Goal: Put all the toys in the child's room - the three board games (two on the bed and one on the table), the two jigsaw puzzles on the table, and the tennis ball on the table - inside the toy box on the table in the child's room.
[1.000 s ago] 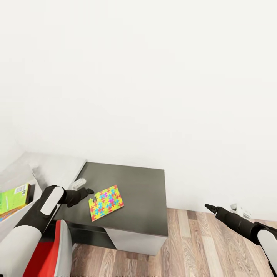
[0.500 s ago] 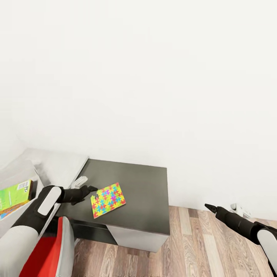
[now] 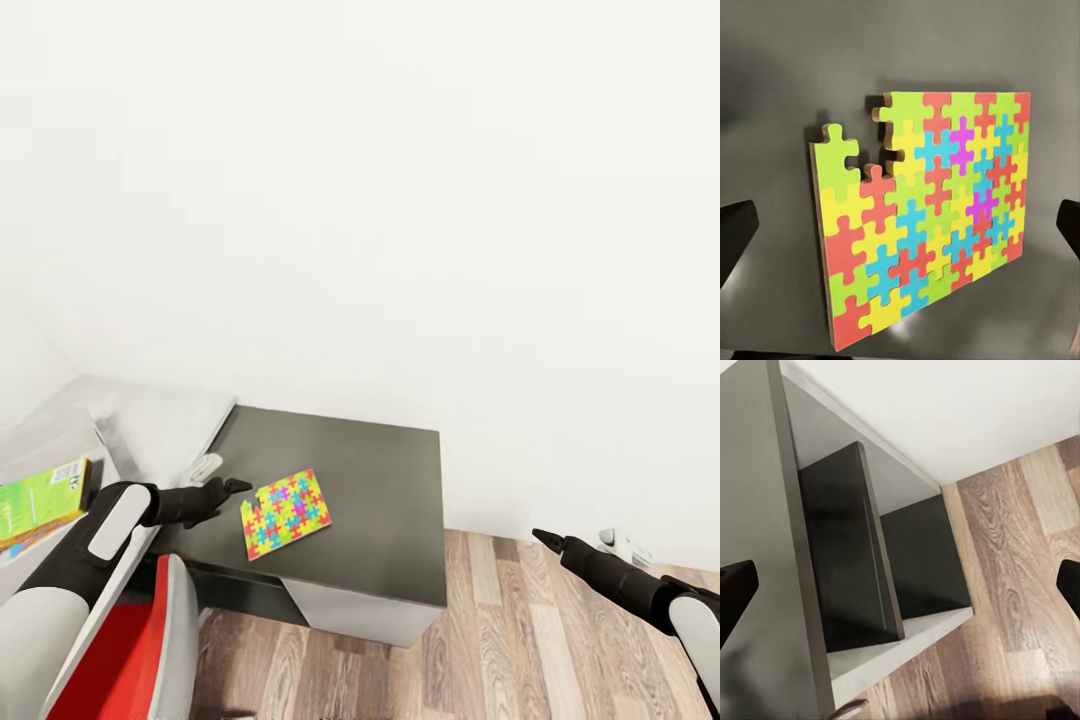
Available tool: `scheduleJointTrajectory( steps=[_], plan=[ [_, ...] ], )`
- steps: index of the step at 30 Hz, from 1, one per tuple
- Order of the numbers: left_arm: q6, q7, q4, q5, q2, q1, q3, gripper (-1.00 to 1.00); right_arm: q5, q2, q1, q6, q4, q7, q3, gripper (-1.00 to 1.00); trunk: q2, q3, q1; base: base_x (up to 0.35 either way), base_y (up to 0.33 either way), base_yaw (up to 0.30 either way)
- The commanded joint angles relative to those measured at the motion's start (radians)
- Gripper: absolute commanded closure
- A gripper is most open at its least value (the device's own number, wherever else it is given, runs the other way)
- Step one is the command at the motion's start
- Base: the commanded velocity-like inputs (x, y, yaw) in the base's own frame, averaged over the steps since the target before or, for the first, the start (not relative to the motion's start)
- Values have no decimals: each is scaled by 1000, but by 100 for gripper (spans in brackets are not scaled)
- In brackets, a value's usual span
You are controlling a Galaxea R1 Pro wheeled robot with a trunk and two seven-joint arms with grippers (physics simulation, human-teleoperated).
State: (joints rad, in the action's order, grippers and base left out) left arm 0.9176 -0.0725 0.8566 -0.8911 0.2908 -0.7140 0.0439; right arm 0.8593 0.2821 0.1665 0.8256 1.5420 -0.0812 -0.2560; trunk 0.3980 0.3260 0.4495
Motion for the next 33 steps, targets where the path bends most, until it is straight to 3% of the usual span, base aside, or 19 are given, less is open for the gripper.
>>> scheduleJointTrajectory(
  steps=[1, 11, 33],
  plan=[
    [1, -8, 0, 8, 1, -1, 1, -100, 12, 0, 1, 4, 2, -7, -1, -100, 2, 3, 1, 0, -6, 33],
    [1, -8, 1, 8, -1, -1, 0, -100, 15, 0, 0, 3, 5, -5, -8, -100, 2, 5, 1, 0, -135, 8],
    [3, -9, 2, 8, 4, -1, 1, -100, 18, -2, 0, -22, 2, -5, -3, -100, 2, 5, 1, 0, -6, 0]
  ],
)
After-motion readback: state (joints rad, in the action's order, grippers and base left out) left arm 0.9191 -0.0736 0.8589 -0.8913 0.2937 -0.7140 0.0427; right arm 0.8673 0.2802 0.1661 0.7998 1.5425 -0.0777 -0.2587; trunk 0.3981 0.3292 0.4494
